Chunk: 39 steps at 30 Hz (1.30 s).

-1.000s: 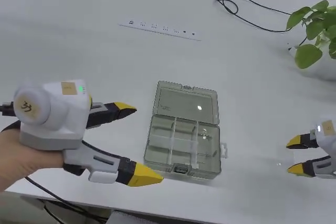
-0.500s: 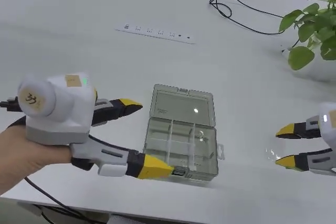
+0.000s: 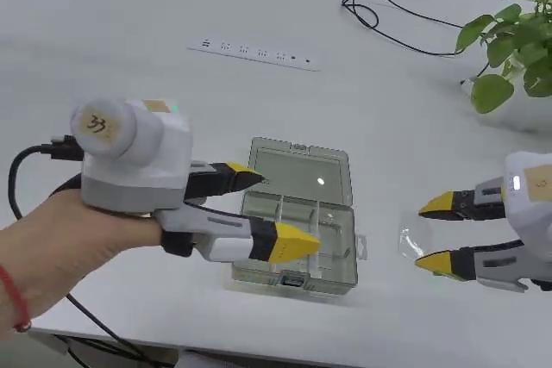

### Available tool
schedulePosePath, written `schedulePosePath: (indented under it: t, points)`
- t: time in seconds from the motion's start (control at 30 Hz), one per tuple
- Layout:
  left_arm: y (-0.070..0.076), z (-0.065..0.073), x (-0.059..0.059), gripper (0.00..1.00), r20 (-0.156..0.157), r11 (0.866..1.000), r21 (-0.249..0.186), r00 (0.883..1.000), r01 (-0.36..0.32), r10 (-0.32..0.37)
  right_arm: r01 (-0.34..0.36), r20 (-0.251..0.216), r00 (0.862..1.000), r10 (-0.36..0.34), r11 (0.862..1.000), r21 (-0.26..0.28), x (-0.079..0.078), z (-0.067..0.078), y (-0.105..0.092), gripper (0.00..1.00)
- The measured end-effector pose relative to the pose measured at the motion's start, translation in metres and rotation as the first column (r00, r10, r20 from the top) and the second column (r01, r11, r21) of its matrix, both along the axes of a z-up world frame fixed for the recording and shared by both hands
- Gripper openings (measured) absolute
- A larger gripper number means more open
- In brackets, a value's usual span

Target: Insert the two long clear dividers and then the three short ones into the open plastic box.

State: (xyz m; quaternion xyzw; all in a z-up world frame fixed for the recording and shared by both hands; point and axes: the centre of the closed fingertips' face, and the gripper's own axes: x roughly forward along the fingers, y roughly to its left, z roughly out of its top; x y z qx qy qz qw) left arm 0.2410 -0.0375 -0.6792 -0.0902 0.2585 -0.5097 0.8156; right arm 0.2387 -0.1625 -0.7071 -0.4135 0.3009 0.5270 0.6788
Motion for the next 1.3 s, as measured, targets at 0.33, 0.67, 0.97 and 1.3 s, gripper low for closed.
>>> schedulePosePath:
  t: [0.33, 0.67, 0.97, 1.3]
  points:
    - [-0.019, 0.0, -0.007, 0.56, -0.117, 0.999, -0.047, 0.993, -0.015, 0.01, -0.027, 0.023, 0.999, 0.027, 1.0, 0.005, -0.011, 0.007, 0.024, 0.33]
    - [-0.03, 0.0, -0.013, 0.41, -0.214, 0.995, -0.096, 0.977, -0.039, 0.018, -0.044, 0.033, 0.999, 0.043, 0.999, 0.021, -0.017, 0.014, 0.042, 0.33]
    - [-0.047, 0.0, -0.022, 0.29, -0.305, 0.988, -0.146, 0.952, -0.042, -0.005, -0.055, 0.04, 0.998, 0.054, 0.998, 0.034, -0.022, 0.019, 0.053, 0.32]
    - [-0.059, -0.003, -0.025, 0.15, -0.378, 0.982, -0.18, 0.925, -0.048, -0.024, -0.071, 0.048, 0.996, 0.069, 0.997, 0.041, -0.026, 0.025, 0.062, 0.32]
